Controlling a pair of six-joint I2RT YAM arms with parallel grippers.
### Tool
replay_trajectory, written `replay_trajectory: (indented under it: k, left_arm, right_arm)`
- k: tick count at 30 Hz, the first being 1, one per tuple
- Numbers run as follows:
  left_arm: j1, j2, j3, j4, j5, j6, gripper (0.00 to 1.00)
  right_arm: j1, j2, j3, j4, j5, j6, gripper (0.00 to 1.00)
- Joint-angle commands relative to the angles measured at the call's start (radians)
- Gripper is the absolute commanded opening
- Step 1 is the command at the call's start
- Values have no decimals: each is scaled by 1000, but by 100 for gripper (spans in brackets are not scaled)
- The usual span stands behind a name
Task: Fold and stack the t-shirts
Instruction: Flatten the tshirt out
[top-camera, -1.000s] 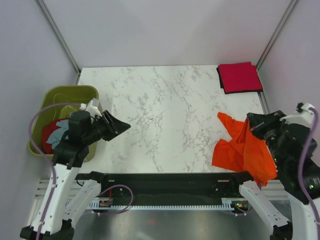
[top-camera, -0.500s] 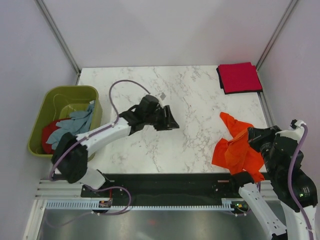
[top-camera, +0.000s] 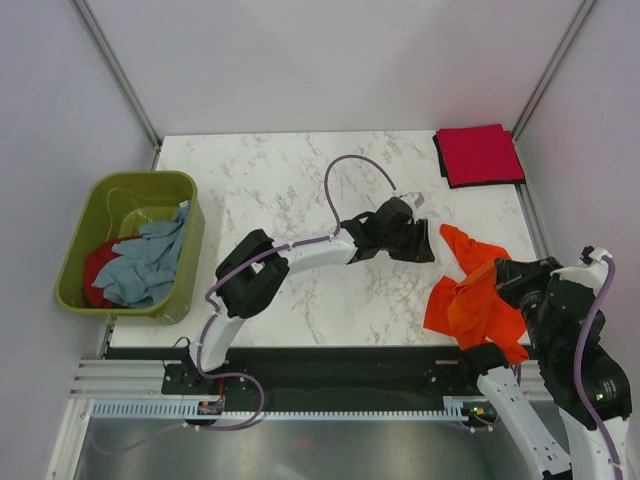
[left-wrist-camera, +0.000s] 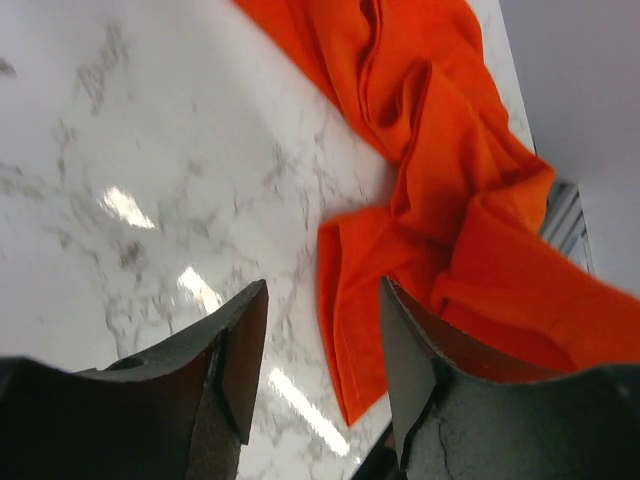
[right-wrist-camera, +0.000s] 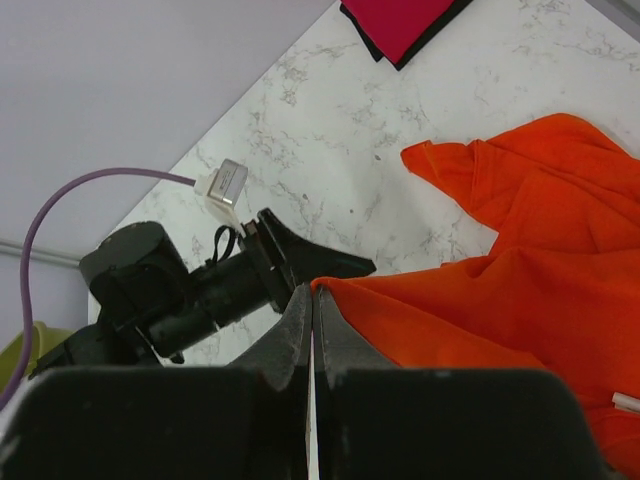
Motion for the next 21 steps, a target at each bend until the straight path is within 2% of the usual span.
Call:
replay_trajectory:
  k: [1,4,5,13,21]
  left_arm:
    - [16,88,144,44,-134,-26,56]
    - [16,185,235,68,-193,-34,57]
    - [16,212,265,132,-197,-32,57]
    - [16,451,518,211,-158,-12,58]
    - [16,569,635,219,-193,-27,59]
  right_arm:
    - [-1,-22,-21,25,-26,10,0]
    - [-2,-24,-26,21,-42,13,0]
    - [-2,-20,-21,21,-46,14,0]
    - [-2,-10,17,19,-12,14,0]
    - [-1,-10,9,19,-14,26,0]
